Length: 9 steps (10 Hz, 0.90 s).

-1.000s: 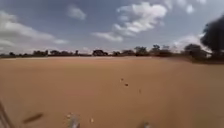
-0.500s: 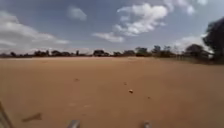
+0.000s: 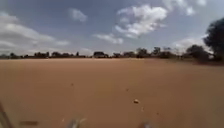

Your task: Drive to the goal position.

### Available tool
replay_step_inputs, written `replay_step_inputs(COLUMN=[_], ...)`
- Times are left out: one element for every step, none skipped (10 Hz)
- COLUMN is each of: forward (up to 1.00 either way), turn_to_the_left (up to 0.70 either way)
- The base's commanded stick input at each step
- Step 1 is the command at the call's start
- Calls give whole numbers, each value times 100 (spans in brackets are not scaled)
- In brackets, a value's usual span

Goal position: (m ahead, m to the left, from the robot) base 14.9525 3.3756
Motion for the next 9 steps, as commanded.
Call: replay_step_inputs(forward=[70, 70, 70, 70, 70, 70, 70, 70, 70], turn_to_the_left=[0, 0, 0, 0, 0, 0, 0, 0, 0])
